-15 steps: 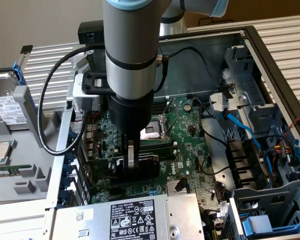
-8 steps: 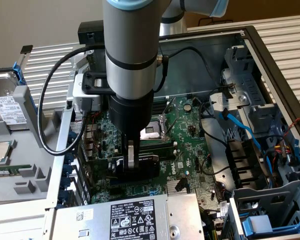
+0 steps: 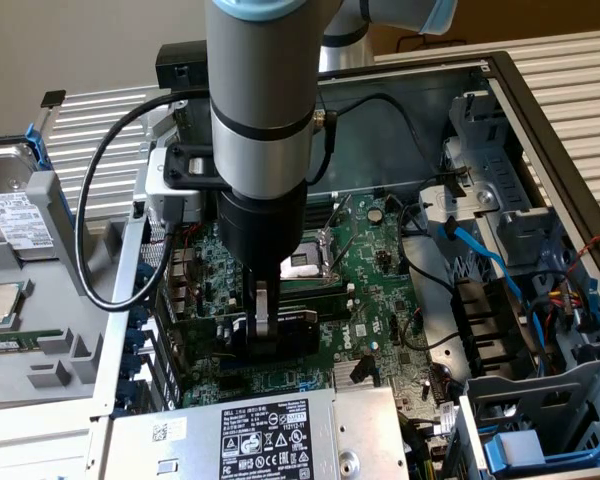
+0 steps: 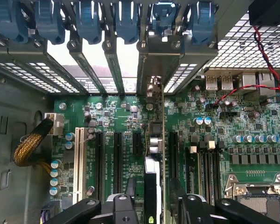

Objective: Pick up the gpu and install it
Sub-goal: 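Press down on the gpu until it lock into place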

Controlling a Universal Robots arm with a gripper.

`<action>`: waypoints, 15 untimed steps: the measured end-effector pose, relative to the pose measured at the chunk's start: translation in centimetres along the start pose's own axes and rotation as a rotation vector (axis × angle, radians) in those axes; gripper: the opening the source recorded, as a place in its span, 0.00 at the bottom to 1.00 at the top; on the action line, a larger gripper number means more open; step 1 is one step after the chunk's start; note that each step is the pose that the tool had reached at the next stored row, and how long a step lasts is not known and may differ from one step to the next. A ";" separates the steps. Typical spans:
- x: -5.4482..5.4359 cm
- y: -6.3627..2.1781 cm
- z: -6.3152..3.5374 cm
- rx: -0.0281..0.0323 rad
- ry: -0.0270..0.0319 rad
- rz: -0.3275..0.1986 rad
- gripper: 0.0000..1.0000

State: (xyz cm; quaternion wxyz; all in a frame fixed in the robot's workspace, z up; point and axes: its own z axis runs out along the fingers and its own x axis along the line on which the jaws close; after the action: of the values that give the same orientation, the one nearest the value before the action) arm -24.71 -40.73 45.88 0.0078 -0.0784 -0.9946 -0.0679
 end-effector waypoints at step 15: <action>0.0 0.00 0.00 0.0000 0.0000 0.000 0.41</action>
State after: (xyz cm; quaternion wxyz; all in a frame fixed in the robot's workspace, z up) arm -24.71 -40.73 45.88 0.0078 -0.0784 -0.9946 -0.0679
